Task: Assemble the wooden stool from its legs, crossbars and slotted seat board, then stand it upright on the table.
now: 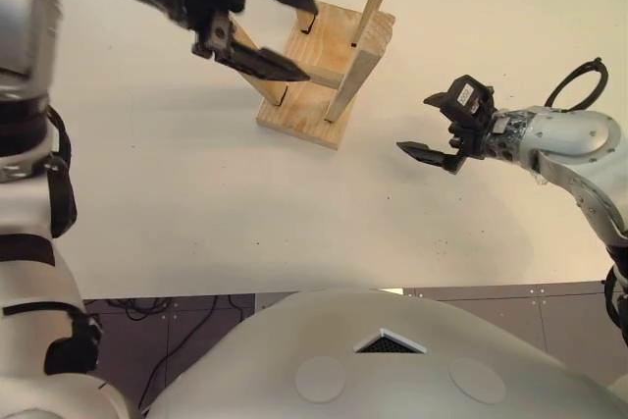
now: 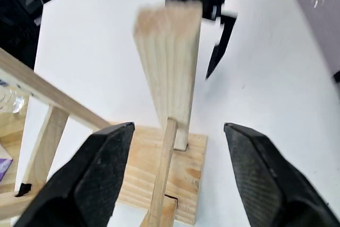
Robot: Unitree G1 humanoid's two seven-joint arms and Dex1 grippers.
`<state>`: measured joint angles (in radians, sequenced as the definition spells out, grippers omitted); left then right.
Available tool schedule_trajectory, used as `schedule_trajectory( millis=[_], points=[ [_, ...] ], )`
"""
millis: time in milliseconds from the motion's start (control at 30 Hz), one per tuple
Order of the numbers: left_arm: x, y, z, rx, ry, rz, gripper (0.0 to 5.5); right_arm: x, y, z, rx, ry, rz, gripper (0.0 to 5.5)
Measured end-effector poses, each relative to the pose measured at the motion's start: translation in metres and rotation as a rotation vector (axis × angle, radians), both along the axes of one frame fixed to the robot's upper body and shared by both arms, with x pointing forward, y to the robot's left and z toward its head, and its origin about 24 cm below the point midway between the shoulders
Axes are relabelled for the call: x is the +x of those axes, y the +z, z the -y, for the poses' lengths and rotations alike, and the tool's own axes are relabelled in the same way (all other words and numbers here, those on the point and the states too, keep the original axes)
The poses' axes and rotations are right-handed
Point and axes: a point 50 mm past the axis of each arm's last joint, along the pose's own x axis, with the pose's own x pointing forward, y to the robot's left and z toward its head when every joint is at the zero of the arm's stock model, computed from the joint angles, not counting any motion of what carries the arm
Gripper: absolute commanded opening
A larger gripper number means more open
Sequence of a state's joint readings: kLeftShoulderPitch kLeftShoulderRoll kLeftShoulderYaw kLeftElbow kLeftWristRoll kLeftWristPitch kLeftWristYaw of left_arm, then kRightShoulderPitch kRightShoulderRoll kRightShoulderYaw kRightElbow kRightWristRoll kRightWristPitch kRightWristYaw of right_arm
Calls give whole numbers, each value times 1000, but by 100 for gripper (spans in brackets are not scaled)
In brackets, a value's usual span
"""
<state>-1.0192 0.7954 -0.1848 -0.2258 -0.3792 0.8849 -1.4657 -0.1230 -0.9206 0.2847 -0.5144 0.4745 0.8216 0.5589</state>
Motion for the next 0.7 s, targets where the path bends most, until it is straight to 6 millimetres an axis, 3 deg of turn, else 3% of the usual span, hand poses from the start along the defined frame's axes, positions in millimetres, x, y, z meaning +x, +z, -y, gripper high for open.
schedule_trajectory(
  millis=[33,100,167,233,300,333,367,433,500,533,700],
  points=[
    [5,28,-6,-113,60,46,310,-6,-7,1,-1,-7,-31,441],
    [18,58,-16,-268,169,94,310,-12,-15,2,4,-19,-59,441],
    [38,66,-32,-350,324,123,310,-14,-17,-6,59,-27,-59,441],
    [69,51,-59,-344,565,166,310,-19,-17,-24,182,-8,-67,441],
    [95,8,-87,-215,760,181,310,-21,-15,-41,288,4,-51,441],
    [103,-22,-99,-117,825,186,310,-21,-16,-50,332,6,-45,441],
    [107,-65,-108,-11,866,149,310,-21,-20,-62,377,7,-54,441],
    [102,-128,-109,79,845,39,310,-19,-23,-81,447,23,-66,441],
    [84,-201,-89,118,767,-125,310,-12,-22,-101,522,43,-69,441],
    [74,-227,-77,121,721,-184,310,-10,-22,-108,557,48,-76,441],
    [53,-256,-78,55,769,-160,310,-3,-25,-134,725,172,-215,441]
  ],
)
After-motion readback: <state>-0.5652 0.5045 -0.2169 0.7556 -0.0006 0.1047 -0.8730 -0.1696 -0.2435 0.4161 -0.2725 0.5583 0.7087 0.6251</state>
